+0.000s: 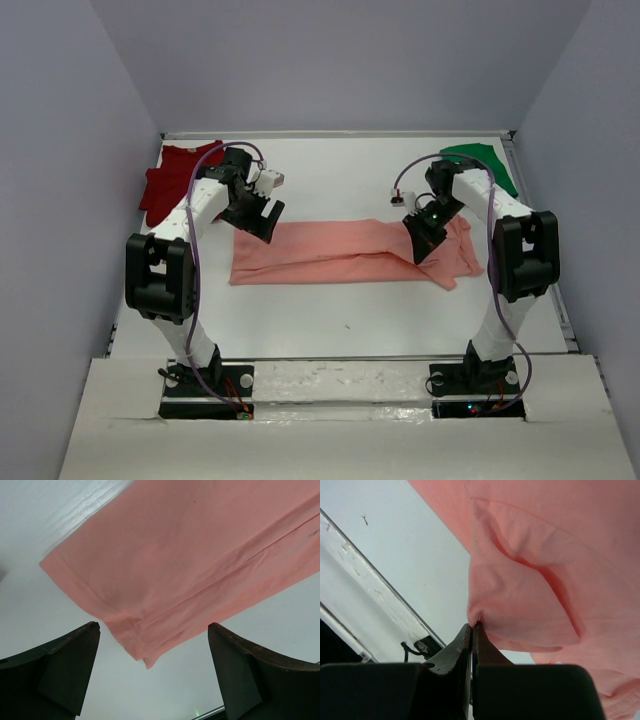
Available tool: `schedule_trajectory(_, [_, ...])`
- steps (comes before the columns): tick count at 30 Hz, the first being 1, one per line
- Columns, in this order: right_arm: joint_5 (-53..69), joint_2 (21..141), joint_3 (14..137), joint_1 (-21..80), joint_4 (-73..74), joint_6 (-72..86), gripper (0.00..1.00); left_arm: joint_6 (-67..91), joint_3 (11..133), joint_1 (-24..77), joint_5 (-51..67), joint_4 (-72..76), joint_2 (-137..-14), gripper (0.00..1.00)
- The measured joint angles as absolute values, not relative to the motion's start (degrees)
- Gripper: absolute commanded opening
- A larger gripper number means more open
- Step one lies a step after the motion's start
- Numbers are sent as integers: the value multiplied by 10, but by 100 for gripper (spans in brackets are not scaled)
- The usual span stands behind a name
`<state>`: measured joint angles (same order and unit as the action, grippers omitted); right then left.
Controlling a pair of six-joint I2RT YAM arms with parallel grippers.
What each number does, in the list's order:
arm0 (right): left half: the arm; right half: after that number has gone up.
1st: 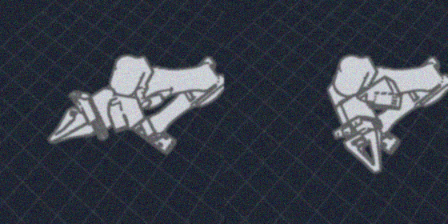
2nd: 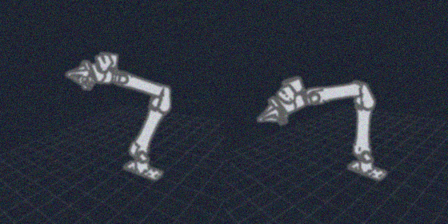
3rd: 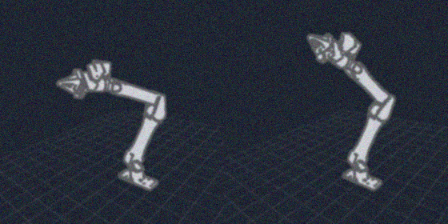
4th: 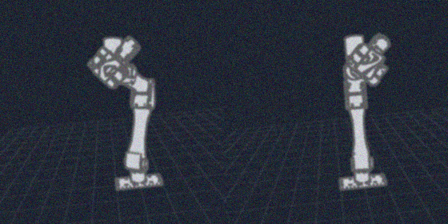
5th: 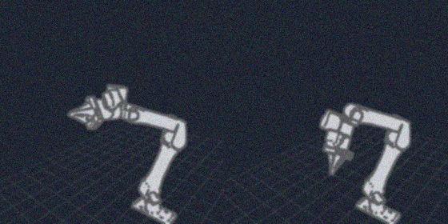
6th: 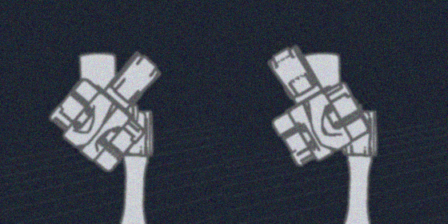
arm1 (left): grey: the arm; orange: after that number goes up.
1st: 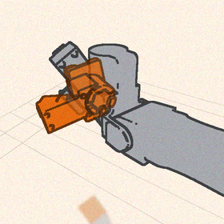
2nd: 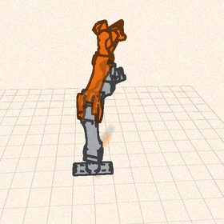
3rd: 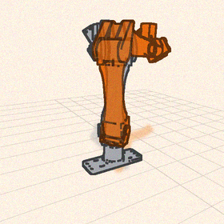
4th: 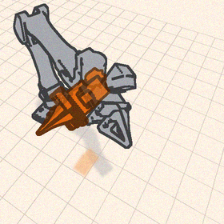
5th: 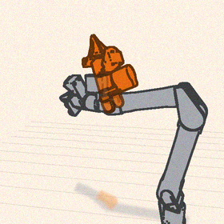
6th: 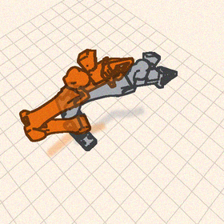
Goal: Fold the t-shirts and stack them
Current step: Fold the other side of the tshirt into a rectangle
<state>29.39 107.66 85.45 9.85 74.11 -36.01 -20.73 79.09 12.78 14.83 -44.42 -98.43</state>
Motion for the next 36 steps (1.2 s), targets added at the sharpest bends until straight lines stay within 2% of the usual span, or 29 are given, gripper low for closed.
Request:
schedule_trajectory(7, [308, 1071, 813, 110, 749, -362, 0, -207, 791, 128, 148, -444, -984, 99])
schedule_trajectory(8, [309, 1071, 807, 114, 748, -362, 3, -207, 791, 128, 148, -444, -984, 99])
schedule_trajectory(9, [309, 1071, 799, 118, 748, -362, 14, -207, 791, 128, 148, -444, -984, 99])
schedule_trajectory(10, [310, 1071, 794, 121, 748, -362, 29, -207, 791, 128, 148, -444, -984, 99])
schedule_trajectory(12, [311, 1071, 782, 126, 745, -359, 36, -207, 791, 128, 148, -444, -984, 99])
schedule_trajectory(13, [311, 1071, 777, 128, 744, -360, 49, -207, 791, 128, 148, -444, -984, 99])
schedule_trajectory(17, [308, 1074, 759, 133, 738, -355, 68, -207, 791, 128, 148, -444, -984, 99])
schedule_trajectory(19, [306, 1075, 759, 135, 731, -350, 74, -207, 791, 128, 148, -444, -984, 99])
schedule_trajectory(29, [294, 1076, 795, 139, 733, -345, 77, -207, 791, 128, 147, -444, -984, 99])
schedule_trajectory(36, [208, 1032, 807, 140, 726, -319, 77, -211, 783, 131, 165, -439, -983, 99])
